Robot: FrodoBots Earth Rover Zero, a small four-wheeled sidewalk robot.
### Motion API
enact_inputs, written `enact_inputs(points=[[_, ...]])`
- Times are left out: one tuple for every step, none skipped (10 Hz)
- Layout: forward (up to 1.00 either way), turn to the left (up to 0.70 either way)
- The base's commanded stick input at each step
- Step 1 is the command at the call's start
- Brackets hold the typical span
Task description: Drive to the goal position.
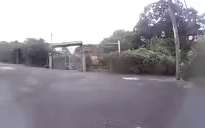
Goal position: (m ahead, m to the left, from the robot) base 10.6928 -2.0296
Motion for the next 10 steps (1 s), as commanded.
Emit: enact_inputs(points=[[0.50, 0.00], [0.50, 0.00], [0.50, 0.00], [0.50, 0.00], [0.50, 0.00], [0.50, 0.00], [0.50, 0.00], [0.50, 0.00], [0.50, 0.00], [0.50, 0.00]])
